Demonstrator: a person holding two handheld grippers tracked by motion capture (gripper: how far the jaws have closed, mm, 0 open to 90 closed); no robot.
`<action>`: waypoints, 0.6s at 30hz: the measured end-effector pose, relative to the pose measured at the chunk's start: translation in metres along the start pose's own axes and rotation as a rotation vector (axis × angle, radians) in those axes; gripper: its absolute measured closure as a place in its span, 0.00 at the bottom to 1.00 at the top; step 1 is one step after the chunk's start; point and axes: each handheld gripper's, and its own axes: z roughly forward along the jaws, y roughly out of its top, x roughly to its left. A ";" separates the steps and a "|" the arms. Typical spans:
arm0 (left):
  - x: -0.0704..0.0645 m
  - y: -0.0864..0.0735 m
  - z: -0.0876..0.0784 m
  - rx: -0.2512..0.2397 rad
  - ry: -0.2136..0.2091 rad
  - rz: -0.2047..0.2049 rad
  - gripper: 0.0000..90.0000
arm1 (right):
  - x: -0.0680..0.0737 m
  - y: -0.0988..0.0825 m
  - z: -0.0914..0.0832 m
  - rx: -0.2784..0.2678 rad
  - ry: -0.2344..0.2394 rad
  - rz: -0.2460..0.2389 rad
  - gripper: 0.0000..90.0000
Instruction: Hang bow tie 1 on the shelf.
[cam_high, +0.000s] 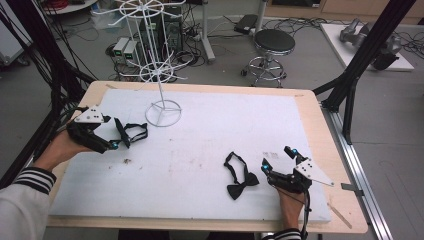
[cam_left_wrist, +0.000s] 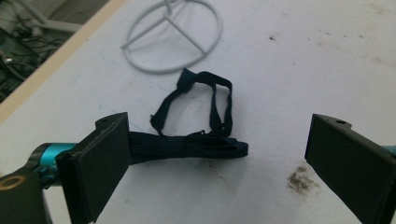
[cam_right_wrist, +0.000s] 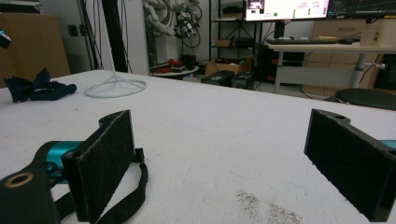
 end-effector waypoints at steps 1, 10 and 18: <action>0.001 0.001 0.001 0.016 -0.005 0.022 0.09 | 0.000 0.000 0.000 0.000 0.001 0.000 0.09; 0.009 0.005 0.010 0.048 -0.057 0.067 0.11 | 0.000 0.000 0.000 0.000 0.000 0.001 0.09; 0.009 0.009 0.024 0.073 -0.122 0.136 0.17 | 0.000 0.000 0.000 0.000 -0.001 0.000 0.09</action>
